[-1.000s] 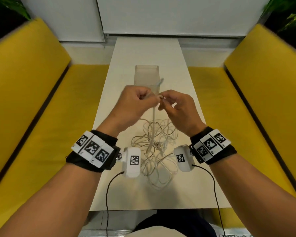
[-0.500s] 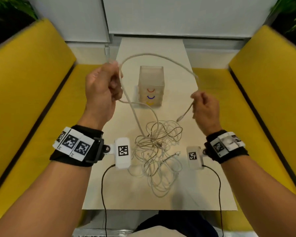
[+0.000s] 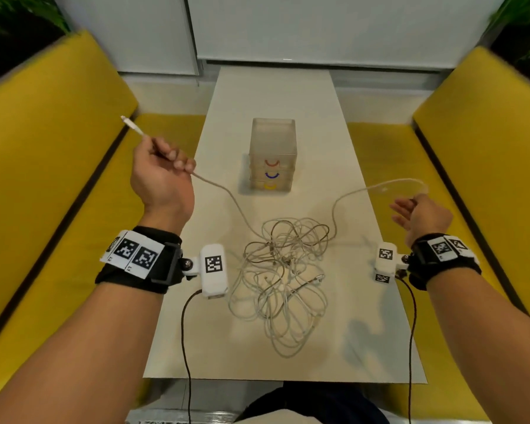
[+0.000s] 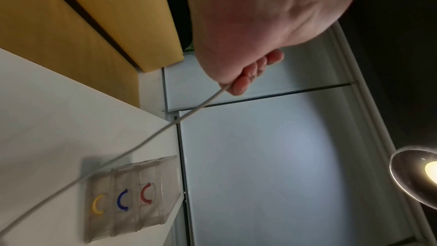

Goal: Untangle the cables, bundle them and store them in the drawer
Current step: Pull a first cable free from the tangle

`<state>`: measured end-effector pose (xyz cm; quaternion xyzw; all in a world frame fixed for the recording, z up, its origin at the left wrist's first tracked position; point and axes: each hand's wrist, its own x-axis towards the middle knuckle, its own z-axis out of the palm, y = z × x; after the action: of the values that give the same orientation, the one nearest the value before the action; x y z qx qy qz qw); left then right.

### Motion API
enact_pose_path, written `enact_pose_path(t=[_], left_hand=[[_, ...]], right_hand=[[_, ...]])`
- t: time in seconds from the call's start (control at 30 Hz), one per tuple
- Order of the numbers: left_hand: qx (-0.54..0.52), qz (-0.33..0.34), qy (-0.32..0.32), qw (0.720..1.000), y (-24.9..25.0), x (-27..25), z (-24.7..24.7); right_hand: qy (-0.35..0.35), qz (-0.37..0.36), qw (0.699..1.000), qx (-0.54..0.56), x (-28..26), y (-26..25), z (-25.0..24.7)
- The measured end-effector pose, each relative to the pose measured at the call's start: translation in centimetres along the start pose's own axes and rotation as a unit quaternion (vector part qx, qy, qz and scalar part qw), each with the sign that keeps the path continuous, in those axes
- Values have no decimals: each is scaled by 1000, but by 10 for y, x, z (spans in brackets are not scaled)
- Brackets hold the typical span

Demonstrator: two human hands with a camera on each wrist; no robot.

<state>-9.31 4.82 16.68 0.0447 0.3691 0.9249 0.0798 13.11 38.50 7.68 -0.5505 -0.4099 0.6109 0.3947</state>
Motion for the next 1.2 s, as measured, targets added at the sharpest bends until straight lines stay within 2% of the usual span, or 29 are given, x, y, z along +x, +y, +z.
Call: enact_pose_path(t=[0.1,0.17,0.23,0.3,0.33,0.4,0.5,0.53,0.6,0.67,0.73,0.8,0.87,0.9,0.93,1.03,1.13,1.2], left_hand=[[-9,16,11,1000,-3,1,0],[-6,15,12,1000,-8,0,0],[8,8,13,1000,-17,-2,-2],[27,-2,13,1000,-26,-5,-5],[36,-7,12,999,-30,-7,-7],[50,-15,11,999,-36,-10,-11],[59,-24,14,998,-40,-14,-16],[60,-26,15,998,-41,-15,-17],[56,-28,17,998,-42,-16,-19],[49,-31,16,998,-42,-18,-19],[41,-34,14,998,-43,-18,-18],[37,-35,12,999,-42,-19,-17],[33,-33,7,999,-40,-20,-16],[32,-31,5,999,-39,-20,-17],[33,-30,2,999,-37,-20,-18],[34,-29,-1,999,-33,-20,-21],[34,-32,-2,999,-32,-21,-22],[37,-34,-5,999,-33,-22,-23]], right_hand=[[13,-74,993,91,0,-3,8],[-8,-87,994,70,-3,2,17],[-71,-50,996,-28,-5,17,25],[-139,17,972,-191,-9,36,29],[-156,30,947,-279,-14,44,31],[-171,-23,902,-395,-32,57,33],[-183,-206,865,-419,-74,67,38],[-212,-254,850,-410,-89,67,41],[-322,-307,800,-403,-118,70,48],[-434,-310,732,-423,-145,77,54],[-507,-289,671,-456,-162,92,60],[-543,-280,615,-498,-171,114,65],[-548,-302,554,-550,-172,133,68],[-539,-316,536,-568,-171,140,70],[-526,-327,532,-577,-171,144,72],[-502,-315,560,-579,-164,146,73],[-541,-264,582,-546,-157,140,70],[-565,-212,619,-504,-155,132,70]])
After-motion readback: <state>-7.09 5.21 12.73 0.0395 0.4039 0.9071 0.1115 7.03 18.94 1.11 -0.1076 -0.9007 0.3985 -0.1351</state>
